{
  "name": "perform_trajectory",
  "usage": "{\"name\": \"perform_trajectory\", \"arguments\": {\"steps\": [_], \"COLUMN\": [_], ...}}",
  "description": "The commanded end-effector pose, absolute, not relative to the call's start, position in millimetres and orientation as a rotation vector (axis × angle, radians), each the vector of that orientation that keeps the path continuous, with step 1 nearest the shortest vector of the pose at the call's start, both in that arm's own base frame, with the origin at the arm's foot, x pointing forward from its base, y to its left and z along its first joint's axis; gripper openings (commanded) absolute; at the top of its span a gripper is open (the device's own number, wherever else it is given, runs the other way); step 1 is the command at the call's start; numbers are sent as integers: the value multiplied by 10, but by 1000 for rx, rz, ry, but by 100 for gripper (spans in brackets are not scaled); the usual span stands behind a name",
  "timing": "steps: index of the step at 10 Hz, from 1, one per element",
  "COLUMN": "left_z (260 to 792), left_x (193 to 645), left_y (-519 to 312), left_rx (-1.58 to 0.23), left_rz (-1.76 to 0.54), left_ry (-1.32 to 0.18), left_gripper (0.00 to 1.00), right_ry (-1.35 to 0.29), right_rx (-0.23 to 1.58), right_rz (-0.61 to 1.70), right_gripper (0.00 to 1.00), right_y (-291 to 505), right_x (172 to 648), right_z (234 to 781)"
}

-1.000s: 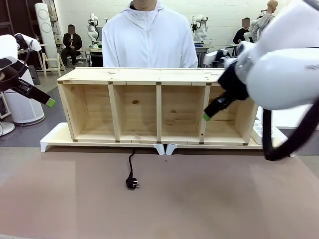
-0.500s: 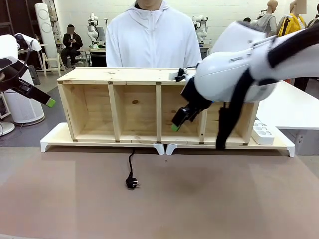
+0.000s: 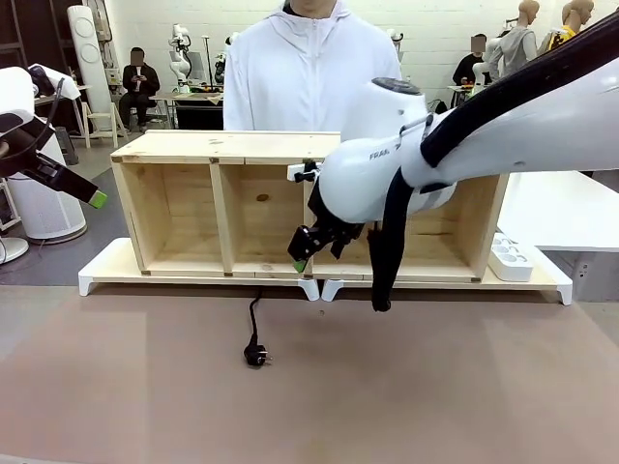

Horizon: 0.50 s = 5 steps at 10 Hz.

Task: Perform cable management.
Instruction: When the cord part of the Power Cable appears at the lower middle area of the table and stops, grasp the cord part of the Power Cable.

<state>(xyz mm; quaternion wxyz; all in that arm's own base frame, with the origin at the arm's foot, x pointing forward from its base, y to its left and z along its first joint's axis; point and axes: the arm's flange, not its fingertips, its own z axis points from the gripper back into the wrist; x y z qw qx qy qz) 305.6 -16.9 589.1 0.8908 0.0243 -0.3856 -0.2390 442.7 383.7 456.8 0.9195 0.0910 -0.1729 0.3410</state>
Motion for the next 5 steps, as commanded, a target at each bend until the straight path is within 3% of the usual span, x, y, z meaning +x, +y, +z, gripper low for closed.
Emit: {"name": "perform_trajectory", "arguments": {"steps": [1, 5], "left_z": [5890, 5890], "left_x": [3056, 3056], "left_y": [-161, -161], "left_rx": [46, 46], "left_rz": [-492, -492], "left_ry": [-799, -799], "left_gripper": [100, 100], "right_ry": [-335, -368], "right_rx": [104, 88], "right_rz": [596, 541], "right_gripper": [100, 100], "right_y": [4120, 4611], "right_x": [4461, 4355], "right_z": [4467, 4133]}}
